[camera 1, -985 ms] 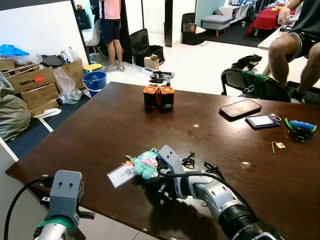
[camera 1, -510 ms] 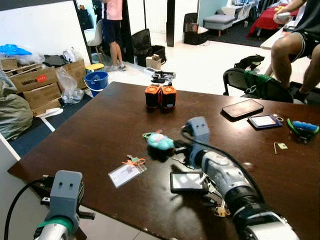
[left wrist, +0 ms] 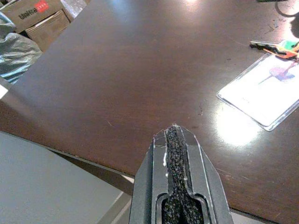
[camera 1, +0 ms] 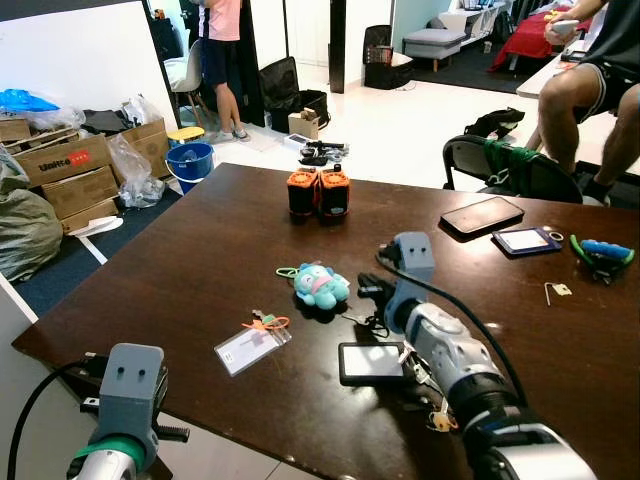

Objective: Hang keys on a hook

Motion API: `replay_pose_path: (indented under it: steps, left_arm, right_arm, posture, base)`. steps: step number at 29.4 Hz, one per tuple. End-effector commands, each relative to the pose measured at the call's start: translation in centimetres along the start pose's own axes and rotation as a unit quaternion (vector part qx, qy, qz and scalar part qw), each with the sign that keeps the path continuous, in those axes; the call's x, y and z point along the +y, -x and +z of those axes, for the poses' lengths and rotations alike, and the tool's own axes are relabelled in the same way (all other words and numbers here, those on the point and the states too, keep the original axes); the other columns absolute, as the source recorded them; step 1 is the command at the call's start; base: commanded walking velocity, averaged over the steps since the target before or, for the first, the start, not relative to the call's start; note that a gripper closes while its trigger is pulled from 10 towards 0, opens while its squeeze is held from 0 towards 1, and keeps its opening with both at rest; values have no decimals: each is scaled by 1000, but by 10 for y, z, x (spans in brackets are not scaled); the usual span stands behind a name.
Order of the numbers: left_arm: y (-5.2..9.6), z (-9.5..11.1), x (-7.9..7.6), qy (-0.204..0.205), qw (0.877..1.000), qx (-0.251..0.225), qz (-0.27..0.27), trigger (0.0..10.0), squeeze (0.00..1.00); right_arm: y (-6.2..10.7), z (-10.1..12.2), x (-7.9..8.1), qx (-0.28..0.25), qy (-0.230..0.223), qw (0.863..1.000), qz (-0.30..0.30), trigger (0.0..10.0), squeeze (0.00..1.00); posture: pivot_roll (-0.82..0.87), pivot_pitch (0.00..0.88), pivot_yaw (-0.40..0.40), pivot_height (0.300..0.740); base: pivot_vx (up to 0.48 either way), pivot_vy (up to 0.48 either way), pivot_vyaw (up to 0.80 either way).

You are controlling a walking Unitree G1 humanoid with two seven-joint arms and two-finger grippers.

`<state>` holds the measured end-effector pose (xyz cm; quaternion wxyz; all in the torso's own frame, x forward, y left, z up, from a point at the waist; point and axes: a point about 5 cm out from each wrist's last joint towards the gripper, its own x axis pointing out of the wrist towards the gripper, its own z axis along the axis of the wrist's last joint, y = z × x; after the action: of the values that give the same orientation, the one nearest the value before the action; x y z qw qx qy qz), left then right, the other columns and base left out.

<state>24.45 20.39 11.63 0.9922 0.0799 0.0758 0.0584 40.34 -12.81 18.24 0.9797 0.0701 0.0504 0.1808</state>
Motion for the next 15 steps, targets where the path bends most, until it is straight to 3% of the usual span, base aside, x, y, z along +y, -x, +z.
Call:
replay_pose_path:
  steps: [1, 10, 15]
  left_arm:
    - [2, -2, 5, -7, 1000, 9, 9, 10000, 0]
    - [6, -1, 7, 15, 1000, 12, 16, 10000, 0]
    - [14, 6, 13, 47, 998, 10, 30, 10000, 0]
  right_arm:
    - [-2, -6, 4, 10, -12, 1000, 6, 10000, 1000]
    - [-7, -7, 14, 26, -17, 999, 19, 10000, 1000]
    - [-14, -2, 22, 31, -40, 999, 14, 10000, 1000]
  posture:
    - [2, 70, 179, 740]
    - [19, 98, 189, 740]
    - [57, 136, 200, 740]
  base:
    - [0, 0, 0]
    - [0, 0, 0]
    - [0, 0, 0]
